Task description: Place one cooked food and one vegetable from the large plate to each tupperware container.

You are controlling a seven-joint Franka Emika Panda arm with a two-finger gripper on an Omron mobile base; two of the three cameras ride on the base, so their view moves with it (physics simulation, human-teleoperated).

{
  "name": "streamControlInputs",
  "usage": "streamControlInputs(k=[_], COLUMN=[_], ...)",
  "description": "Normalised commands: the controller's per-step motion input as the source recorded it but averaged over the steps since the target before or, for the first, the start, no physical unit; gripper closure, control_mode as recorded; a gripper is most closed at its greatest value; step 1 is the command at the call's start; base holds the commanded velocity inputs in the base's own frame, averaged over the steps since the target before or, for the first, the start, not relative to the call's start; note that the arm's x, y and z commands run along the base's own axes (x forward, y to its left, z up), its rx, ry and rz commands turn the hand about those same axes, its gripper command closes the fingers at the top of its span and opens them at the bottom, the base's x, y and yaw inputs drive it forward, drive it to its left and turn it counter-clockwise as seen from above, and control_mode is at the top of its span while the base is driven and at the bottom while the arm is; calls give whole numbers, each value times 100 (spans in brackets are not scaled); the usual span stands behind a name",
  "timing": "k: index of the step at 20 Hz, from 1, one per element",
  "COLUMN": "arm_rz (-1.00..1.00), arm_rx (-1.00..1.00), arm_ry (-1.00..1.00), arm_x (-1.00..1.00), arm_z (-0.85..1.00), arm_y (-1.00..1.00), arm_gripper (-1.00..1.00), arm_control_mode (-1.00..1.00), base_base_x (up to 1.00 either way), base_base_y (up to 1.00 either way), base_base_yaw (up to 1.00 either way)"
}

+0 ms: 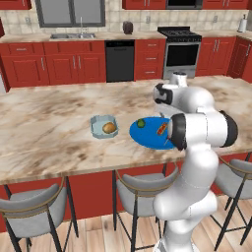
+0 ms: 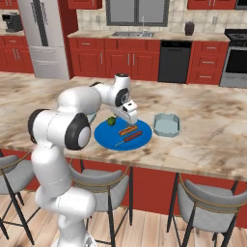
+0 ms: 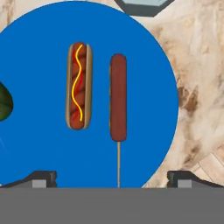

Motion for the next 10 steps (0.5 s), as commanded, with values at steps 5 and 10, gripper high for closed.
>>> streamControlInputs(k=[5,10], arm_rz=[0,0], arm_rx=[12,3], arm_ry=[0,2], arm_x=[42,40], arm_z=[-22,-34], arm_y=[0,3], arm_gripper=[-100,-100], arm_control_mode=[-100,-100], base_base_x=[0,0], base_base_y=[0,0], base_base_yaw=[0,0])
